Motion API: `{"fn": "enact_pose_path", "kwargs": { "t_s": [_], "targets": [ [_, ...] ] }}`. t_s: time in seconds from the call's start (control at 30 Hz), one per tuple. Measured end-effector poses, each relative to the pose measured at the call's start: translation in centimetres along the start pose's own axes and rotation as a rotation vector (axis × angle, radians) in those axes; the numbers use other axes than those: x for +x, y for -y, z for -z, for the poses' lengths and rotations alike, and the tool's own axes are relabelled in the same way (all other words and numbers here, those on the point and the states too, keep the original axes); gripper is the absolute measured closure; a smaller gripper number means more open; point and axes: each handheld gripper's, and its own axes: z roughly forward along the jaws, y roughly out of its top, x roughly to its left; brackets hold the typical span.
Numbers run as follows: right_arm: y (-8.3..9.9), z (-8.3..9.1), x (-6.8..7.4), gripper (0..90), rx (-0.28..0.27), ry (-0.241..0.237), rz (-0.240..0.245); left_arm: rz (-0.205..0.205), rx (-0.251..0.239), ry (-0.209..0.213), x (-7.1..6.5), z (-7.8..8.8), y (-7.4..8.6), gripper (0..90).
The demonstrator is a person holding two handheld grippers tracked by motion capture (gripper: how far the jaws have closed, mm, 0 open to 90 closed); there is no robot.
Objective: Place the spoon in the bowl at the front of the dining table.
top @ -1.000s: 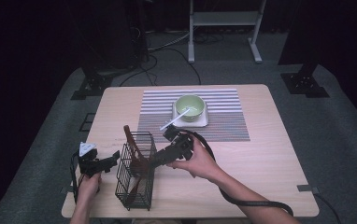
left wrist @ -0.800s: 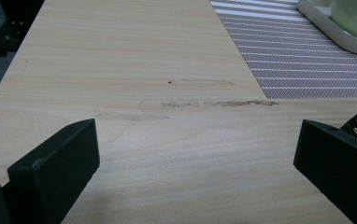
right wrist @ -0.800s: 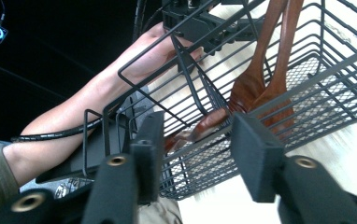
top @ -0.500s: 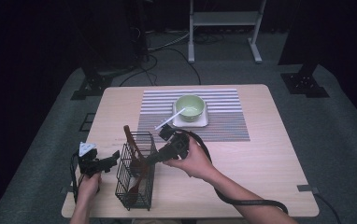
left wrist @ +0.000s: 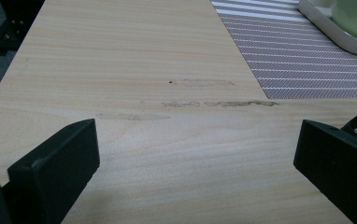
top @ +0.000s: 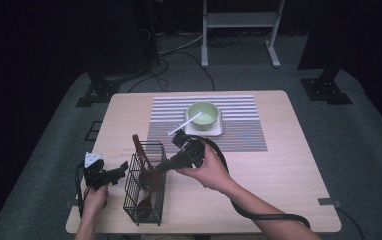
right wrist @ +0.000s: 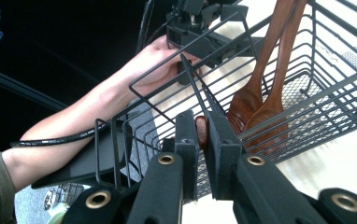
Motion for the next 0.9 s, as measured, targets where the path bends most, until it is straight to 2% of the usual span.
{"fn": "enact_pose_path", "kwargs": {
  "t_s": [0.23,0.53,0.9],
  "targets": [
    [-0.3,1.0,0.0,83.5,-0.018,-0.011,-0.015,-0.001,0.0,0.0,0.0,0.0,0.0,0.0],
    [-0.8,3.1,-0.1,83.5,-0.087,-0.035,-0.042,-0.002,0.001,-0.001,0.0,0.0,0.0,0.0],
    [-1.4,5.5,0.3,83.6,-0.133,-0.041,-0.045,-0.003,0.004,-0.003,0.0,0.0,0.0,0.0]
  ]
}}
